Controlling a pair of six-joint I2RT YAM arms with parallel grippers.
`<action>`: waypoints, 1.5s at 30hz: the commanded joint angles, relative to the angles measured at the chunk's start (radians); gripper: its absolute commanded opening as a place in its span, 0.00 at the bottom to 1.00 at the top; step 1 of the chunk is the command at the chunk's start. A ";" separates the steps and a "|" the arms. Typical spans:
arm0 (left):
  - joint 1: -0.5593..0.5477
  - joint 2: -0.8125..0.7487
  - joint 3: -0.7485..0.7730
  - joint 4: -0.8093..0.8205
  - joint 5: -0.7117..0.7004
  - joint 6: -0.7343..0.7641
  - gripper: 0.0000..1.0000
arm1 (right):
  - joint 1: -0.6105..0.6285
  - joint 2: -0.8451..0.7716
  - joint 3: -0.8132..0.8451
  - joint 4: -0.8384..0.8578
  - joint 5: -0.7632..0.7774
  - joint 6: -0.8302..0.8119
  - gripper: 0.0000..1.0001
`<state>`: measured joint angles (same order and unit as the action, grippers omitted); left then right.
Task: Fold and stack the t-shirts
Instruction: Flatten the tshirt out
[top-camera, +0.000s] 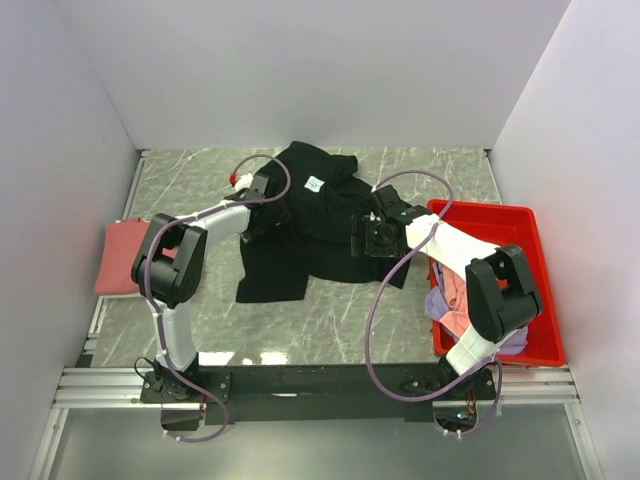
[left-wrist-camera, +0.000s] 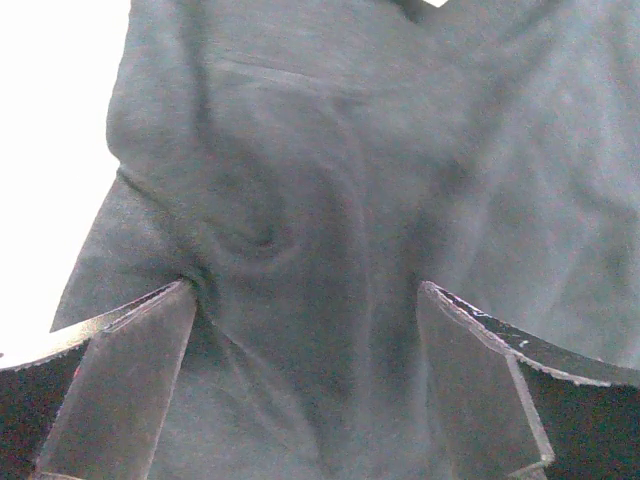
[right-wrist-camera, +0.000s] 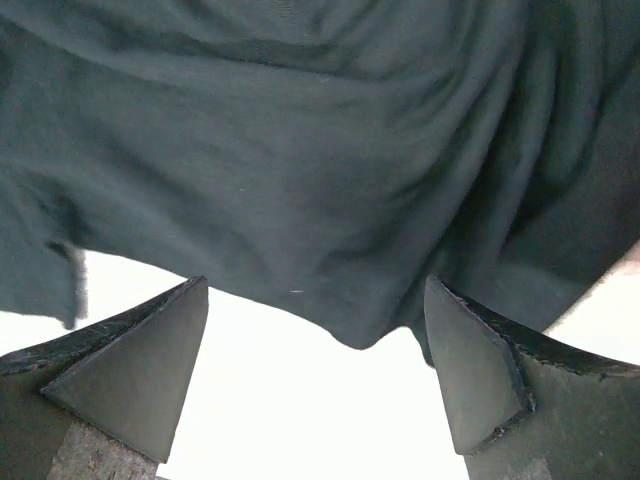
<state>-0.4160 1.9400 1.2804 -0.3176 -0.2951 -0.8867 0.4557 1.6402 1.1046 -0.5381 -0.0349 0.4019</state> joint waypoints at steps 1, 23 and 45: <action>0.037 0.040 0.000 -0.095 -0.070 -0.001 0.99 | 0.023 -0.046 0.034 0.014 -0.005 -0.028 0.94; 0.034 -0.376 -0.200 -0.161 -0.021 -0.027 1.00 | 0.086 -0.246 -0.141 0.061 0.115 0.104 0.97; -0.061 -0.851 -0.662 -0.384 -0.139 -0.394 0.93 | 0.069 -0.427 -0.210 0.083 0.178 0.114 1.00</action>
<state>-0.4889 1.0660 0.5922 -0.7055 -0.3737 -1.2617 0.5316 1.2400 0.8944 -0.4843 0.1165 0.5087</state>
